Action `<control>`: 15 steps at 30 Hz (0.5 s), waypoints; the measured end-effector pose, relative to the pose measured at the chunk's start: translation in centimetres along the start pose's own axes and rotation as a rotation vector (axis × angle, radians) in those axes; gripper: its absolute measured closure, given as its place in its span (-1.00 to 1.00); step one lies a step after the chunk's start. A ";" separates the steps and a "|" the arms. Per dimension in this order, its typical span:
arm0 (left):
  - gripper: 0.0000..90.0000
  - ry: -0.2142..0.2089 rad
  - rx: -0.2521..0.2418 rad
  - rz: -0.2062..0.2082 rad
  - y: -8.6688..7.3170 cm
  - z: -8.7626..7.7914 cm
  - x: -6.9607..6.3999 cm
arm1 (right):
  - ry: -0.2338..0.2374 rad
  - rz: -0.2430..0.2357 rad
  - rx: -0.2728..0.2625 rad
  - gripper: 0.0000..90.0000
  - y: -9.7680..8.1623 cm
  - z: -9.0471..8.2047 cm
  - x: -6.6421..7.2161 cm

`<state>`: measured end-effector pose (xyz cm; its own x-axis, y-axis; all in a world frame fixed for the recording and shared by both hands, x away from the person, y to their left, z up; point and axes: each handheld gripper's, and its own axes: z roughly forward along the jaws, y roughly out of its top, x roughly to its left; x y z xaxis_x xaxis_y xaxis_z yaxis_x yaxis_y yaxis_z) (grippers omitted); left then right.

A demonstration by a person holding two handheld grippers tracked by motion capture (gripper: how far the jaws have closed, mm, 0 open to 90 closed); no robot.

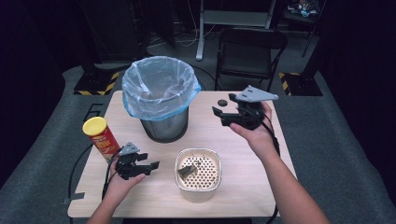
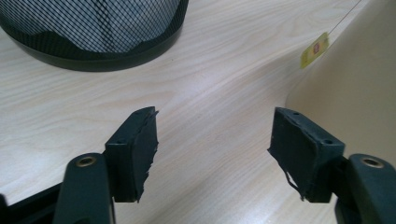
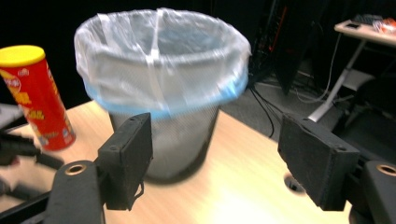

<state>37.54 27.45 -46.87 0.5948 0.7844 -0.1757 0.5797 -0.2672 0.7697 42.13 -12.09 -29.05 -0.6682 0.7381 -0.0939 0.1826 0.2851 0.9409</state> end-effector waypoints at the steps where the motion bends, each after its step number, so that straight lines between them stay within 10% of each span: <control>1: -0.34 0.009 0.003 0.000 -0.1 -0.4 0.1 | -0.009 0.016 0.010 -0.43 -0.8 -0.9 -0.3; 15: -0.35 0.144 -0.087 -0.109 -3.3 -6.9 3.3 | -0.165 0.057 0.067 -0.43 -9.5 -6.0 -0.9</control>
<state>33.73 34.82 -45.80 0.4415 0.8798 -0.1762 0.5827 -0.1317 0.8019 36.64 -19.10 -35.92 -0.5287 0.8431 -0.0986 0.2677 0.2758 0.9232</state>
